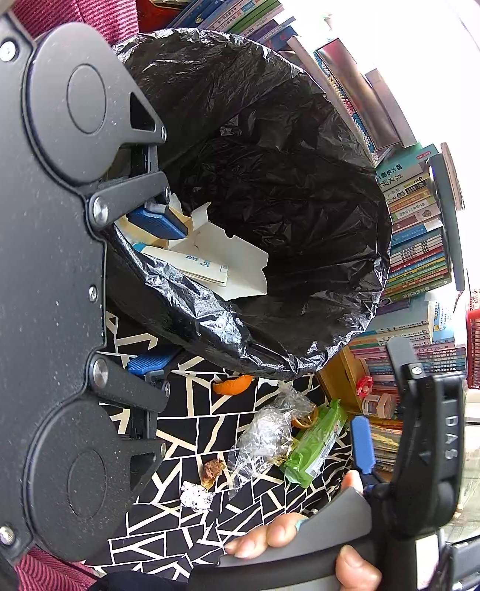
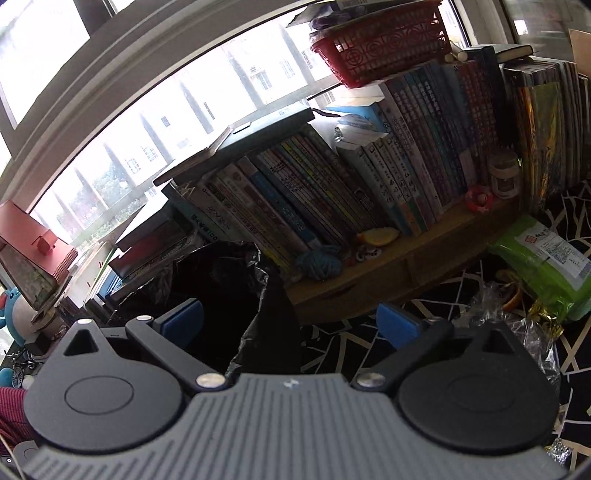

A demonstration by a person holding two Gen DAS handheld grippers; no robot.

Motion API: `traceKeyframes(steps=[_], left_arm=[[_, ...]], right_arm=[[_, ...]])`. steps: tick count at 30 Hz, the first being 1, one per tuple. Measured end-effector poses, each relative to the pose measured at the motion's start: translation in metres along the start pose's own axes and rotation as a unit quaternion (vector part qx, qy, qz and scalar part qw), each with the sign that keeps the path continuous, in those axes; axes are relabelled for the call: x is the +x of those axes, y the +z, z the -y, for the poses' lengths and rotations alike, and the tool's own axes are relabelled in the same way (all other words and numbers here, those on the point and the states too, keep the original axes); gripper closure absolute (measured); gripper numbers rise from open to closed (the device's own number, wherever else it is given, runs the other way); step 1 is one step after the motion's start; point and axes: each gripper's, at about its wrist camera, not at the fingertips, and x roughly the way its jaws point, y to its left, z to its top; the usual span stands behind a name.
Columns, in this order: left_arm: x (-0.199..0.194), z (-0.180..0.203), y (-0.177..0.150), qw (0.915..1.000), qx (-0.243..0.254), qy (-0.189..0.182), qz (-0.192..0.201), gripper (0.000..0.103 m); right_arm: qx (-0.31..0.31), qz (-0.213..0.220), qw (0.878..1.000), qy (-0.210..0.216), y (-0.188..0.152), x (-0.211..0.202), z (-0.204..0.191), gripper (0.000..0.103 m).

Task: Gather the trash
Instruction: 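Move the right gripper down to the clear plastic bag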

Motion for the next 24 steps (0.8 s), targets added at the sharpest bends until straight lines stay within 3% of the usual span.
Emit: traceKeyframes(steps=[9,16,21,24], left_arm=[[0.000,0.000,0.000,1.0000,0.000,-0.001,0.000,0.042],[0.001,0.000,0.000,1.0000,-0.002,-0.002,0.000,0.042],[0.002,-0.001,0.000,1.0000,-0.004,-0.003,-0.002,0.042],[0.003,-0.002,0.000,1.0000,-0.005,-0.003,-0.002,0.042]], right_arm=[[0.037,-0.047,0.997,-0.043,-0.022,0.017,0.027,0.000],[0.020,-0.071,0.990,-0.118,-0.032,0.031,0.043,0.000],[0.035,-0.084,0.977,-0.192,-0.032,0.045,0.072,0.000],[0.048,-0.100,0.963,-0.245,-0.038,0.054,0.095,0.000]])
